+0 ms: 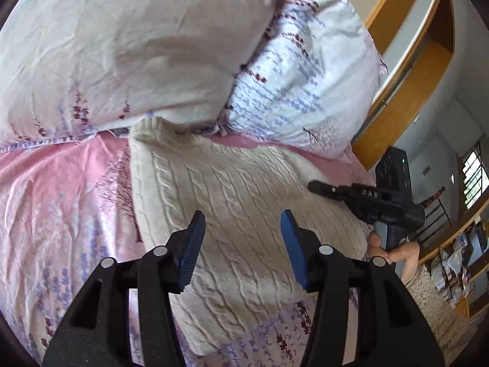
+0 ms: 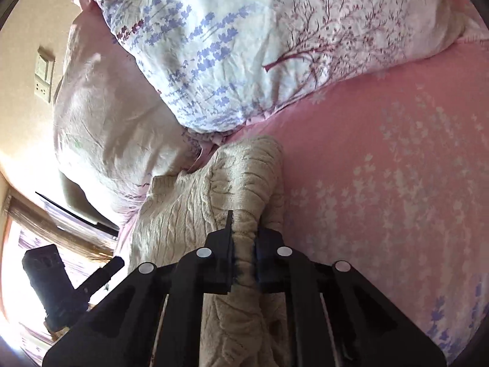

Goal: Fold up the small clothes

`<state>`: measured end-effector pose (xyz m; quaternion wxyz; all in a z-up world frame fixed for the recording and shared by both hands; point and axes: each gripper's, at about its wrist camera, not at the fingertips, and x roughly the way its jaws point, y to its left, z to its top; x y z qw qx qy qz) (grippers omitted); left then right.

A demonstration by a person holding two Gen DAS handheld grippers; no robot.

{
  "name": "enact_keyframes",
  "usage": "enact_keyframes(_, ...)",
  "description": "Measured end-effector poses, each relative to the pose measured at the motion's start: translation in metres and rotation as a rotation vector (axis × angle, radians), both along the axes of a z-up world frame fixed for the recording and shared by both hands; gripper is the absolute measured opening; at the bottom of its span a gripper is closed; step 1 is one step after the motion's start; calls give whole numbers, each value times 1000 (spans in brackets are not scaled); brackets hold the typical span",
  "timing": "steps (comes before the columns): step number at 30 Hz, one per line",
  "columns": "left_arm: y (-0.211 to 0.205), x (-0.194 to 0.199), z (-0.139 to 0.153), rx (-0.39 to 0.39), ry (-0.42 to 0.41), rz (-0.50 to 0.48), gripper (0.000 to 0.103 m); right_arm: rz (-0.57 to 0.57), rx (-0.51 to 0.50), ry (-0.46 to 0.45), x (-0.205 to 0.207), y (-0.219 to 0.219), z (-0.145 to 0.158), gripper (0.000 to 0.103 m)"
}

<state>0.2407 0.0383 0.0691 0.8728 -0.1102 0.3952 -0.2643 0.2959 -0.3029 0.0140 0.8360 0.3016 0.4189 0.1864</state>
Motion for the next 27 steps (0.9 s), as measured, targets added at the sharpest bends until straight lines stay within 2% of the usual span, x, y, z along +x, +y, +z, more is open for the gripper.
enact_keyframes(3,-20,3,-14,43,7,-23,52,-59,-34,22,3,-8,-4,9)
enact_keyframes(6,-27,5,-21,56,4,-20,54,-72,-60,75,12,-6,-17,9)
enact_keyframes(9,-31,5,-28,87,-1,-10,54,-64,-96,79,13,-4,-12,12)
enact_keyframes(11,-34,-2,-27,102,-16,-2,55,-75,-138,37,1,0,3,25)
enact_keyframes(12,-32,-7,-25,94,-21,0,57,-73,-152,-1,-10,-2,12,27)
enact_keyframes(14,-33,-16,-20,65,-38,-8,59,-38,-146,-98,-34,1,30,39)
enact_keyframes(16,-30,-27,-19,65,-50,-10,60,20,-126,-165,-56,6,41,41)
enact_keyframes(18,-32,-28,-22,71,-47,-9,62,84,-100,-191,-70,15,41,41)
enact_keyframes(20,-34,-26,-28,77,-43,0,63,130,-124,-166,-73,26,31,42)
enact_keyframes(22,-39,-24,-30,69,-45,8,68,118,-180,-94,-66,34,10,44)
enact_keyframes(23,-40,-23,-30,74,-48,13,69,114,-163,-96,-68,29,6,44)
enact_keyframes(25,-41,-23,-29,77,-48,33,69,89,-140,-87,-69,28,6,44)
enact_keyframes(27,-35,-31,-23,45,-50,51,69,71,-142,-82,-74,25,15,46)
